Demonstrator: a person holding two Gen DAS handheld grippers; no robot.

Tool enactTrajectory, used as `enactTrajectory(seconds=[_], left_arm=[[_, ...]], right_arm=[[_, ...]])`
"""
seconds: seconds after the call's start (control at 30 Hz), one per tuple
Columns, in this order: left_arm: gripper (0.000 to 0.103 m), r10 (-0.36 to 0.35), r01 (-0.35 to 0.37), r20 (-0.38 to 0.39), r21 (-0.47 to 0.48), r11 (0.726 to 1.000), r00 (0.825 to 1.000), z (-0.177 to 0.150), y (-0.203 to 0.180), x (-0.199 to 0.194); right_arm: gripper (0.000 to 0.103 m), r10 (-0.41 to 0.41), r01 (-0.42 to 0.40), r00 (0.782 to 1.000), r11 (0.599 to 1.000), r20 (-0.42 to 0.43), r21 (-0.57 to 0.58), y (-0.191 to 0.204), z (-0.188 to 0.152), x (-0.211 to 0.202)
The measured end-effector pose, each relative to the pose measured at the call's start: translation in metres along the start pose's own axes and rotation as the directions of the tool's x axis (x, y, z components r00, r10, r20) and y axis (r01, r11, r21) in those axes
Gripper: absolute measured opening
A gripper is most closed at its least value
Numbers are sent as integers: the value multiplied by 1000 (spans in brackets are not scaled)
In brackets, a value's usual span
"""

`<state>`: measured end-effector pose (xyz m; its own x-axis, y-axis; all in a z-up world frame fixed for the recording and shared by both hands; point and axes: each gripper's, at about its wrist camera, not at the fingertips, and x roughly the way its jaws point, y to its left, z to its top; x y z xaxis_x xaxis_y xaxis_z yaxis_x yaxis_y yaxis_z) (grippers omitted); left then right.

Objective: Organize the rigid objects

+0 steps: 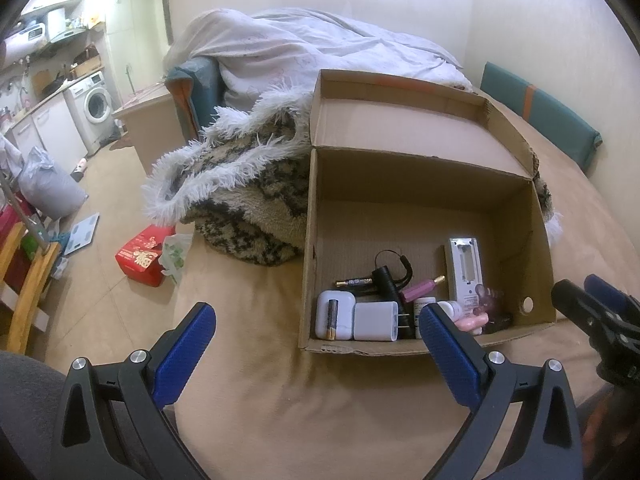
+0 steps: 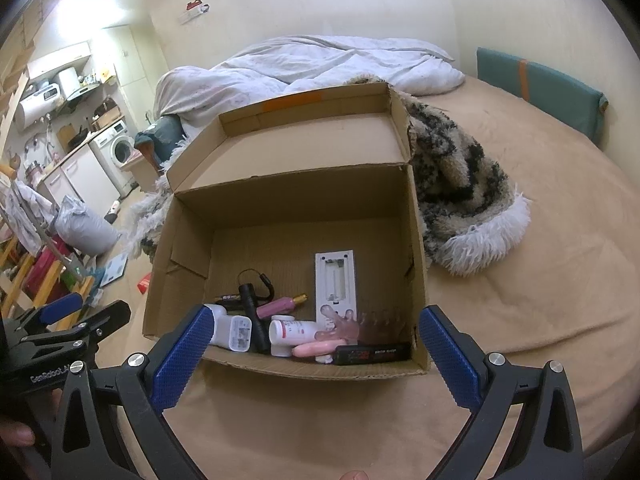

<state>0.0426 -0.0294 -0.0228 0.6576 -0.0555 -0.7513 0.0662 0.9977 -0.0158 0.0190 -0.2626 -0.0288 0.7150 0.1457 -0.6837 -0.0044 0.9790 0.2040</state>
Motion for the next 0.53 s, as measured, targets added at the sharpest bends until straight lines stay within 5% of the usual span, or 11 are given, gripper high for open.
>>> enactTrajectory(seconds=[0.53], left_arm=[[101,-8,8,-7,0,1000,1000,-1,2,0]], right_arm=[[103,-1,1,1000,1000,-2,-1,1,0,0]])
